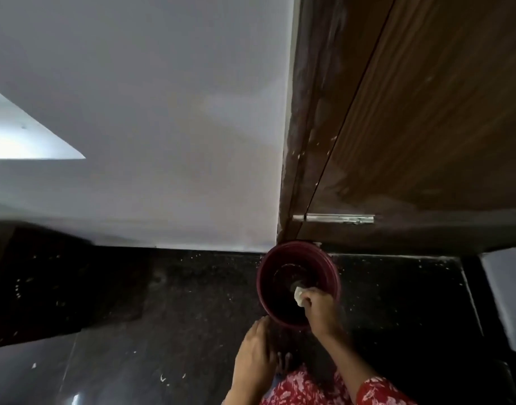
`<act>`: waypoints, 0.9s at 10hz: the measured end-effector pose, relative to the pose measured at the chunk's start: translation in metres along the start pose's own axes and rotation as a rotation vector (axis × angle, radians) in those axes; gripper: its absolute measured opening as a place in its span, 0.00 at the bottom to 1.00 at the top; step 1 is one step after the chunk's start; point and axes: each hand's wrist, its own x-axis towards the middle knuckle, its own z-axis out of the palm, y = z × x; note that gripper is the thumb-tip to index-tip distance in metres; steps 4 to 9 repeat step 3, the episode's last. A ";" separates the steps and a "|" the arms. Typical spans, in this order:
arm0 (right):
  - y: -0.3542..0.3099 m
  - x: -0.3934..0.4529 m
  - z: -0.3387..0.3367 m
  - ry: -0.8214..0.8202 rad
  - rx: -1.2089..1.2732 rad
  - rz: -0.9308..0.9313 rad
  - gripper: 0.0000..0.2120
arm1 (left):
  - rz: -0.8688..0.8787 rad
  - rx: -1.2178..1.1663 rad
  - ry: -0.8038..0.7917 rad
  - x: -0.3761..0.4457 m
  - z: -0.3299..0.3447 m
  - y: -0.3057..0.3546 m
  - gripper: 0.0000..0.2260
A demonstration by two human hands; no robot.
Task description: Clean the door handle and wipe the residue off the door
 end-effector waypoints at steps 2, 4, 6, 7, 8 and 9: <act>0.015 0.001 0.008 0.011 0.133 0.074 0.09 | -0.003 -0.002 -0.060 0.004 0.023 -0.005 0.25; 0.020 -0.017 -0.010 0.079 0.196 0.142 0.08 | 0.003 -0.002 -0.062 -0.010 0.017 0.009 0.26; 0.020 -0.017 -0.010 0.079 0.196 0.142 0.08 | 0.003 -0.002 -0.062 -0.010 0.017 0.009 0.26; 0.020 -0.017 -0.010 0.079 0.196 0.142 0.08 | 0.003 -0.002 -0.062 -0.010 0.017 0.009 0.26; 0.020 -0.017 -0.010 0.079 0.196 0.142 0.08 | 0.003 -0.002 -0.062 -0.010 0.017 0.009 0.26; 0.020 -0.017 -0.010 0.079 0.196 0.142 0.08 | 0.003 -0.002 -0.062 -0.010 0.017 0.009 0.26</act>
